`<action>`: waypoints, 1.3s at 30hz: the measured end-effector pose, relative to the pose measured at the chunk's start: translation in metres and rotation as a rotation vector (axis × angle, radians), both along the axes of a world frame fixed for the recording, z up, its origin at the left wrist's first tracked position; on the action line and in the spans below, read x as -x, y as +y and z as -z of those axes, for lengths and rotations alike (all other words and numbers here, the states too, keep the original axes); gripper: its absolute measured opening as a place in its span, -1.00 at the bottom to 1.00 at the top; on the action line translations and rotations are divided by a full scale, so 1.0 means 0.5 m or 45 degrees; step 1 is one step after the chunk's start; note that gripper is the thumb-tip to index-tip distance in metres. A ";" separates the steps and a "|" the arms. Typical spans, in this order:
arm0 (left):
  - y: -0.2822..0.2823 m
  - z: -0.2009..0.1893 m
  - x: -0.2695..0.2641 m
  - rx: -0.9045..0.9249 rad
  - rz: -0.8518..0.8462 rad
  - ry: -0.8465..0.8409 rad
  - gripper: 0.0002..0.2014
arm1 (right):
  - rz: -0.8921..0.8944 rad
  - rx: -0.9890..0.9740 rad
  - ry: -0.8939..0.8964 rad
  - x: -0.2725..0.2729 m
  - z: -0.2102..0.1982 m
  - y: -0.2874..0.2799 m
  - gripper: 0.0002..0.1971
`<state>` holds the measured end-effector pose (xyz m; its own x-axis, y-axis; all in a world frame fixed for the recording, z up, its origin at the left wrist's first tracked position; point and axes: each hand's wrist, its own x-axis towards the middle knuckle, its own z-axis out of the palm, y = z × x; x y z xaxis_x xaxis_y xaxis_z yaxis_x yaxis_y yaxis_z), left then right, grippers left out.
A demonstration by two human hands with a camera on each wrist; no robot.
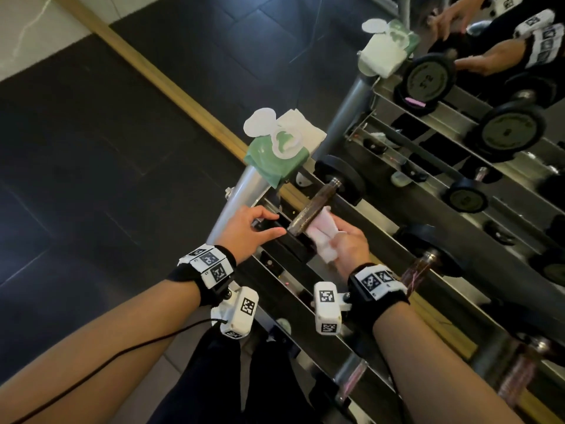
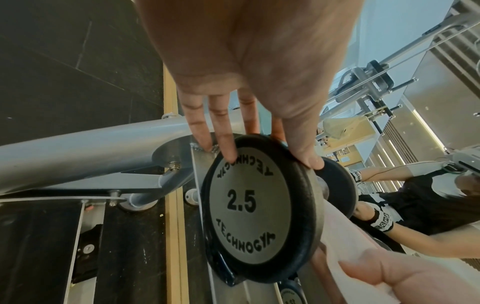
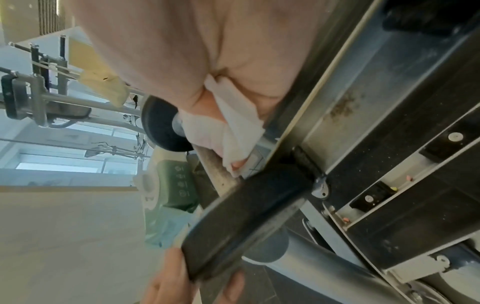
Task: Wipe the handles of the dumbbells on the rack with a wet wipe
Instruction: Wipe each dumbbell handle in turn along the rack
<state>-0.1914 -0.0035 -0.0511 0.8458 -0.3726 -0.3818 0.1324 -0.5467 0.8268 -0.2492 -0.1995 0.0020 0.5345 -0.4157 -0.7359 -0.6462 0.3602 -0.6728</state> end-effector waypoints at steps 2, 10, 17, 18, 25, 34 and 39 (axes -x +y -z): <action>0.001 0.000 0.000 -0.005 0.003 0.000 -0.67 | 0.095 0.067 0.065 -0.017 -0.014 -0.015 -0.61; -0.004 -0.003 0.012 0.017 -0.066 0.010 -0.64 | 0.013 -0.054 -0.055 -0.049 0.004 0.031 -0.60; -0.006 -0.011 0.023 0.029 -0.092 0.041 -0.62 | -0.672 0.192 0.015 0.011 0.007 -0.006 -0.53; -0.006 -0.012 0.024 0.032 -0.089 0.041 -0.63 | -0.775 0.249 0.026 0.009 -0.007 -0.011 -0.60; -0.004 -0.017 0.042 0.018 -0.095 -0.091 -0.64 | -1.126 0.511 -0.125 -0.076 -0.076 -0.084 -0.62; -0.004 0.006 0.042 0.126 -0.140 -0.044 -0.70 | -2.297 1.463 -0.111 -0.170 0.011 -0.065 -0.38; 0.002 0.013 0.033 0.147 -0.114 0.004 -0.71 | -2.208 1.630 -0.203 -0.157 0.037 -0.067 -0.68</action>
<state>-0.2078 -0.0023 -0.0577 0.8764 -0.3375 -0.3435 0.1790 -0.4338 0.8831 -0.1705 -0.2331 -0.0163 0.8325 0.3265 -0.4476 0.3305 -0.9411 -0.0718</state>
